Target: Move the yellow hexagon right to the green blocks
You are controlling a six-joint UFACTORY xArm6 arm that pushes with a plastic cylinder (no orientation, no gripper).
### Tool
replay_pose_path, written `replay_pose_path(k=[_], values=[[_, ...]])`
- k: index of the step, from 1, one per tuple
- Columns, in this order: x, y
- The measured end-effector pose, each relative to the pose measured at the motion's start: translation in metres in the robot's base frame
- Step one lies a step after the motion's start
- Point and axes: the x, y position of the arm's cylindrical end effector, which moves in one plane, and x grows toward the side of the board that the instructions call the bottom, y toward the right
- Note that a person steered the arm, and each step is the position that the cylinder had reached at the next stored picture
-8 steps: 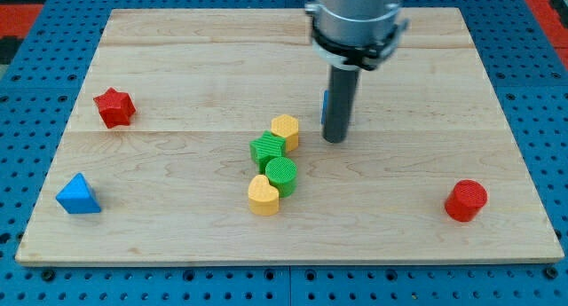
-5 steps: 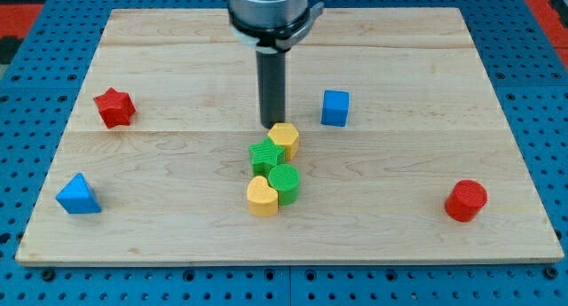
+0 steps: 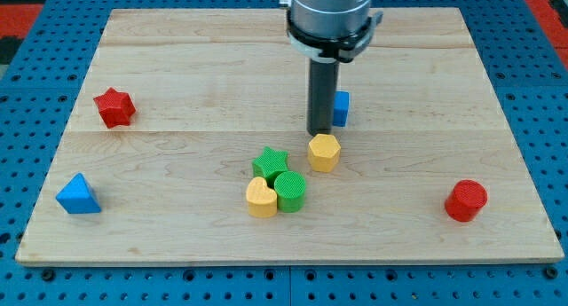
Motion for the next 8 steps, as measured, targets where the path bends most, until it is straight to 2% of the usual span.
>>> replay_pose_path(k=[2, 3, 4, 5, 6, 7, 8], values=[[0.046, 0.043], [0.104, 0.095], [0.160, 0.122], [0.155, 0.188], [0.123, 0.162], [0.072, 0.152], [0.052, 0.105]])
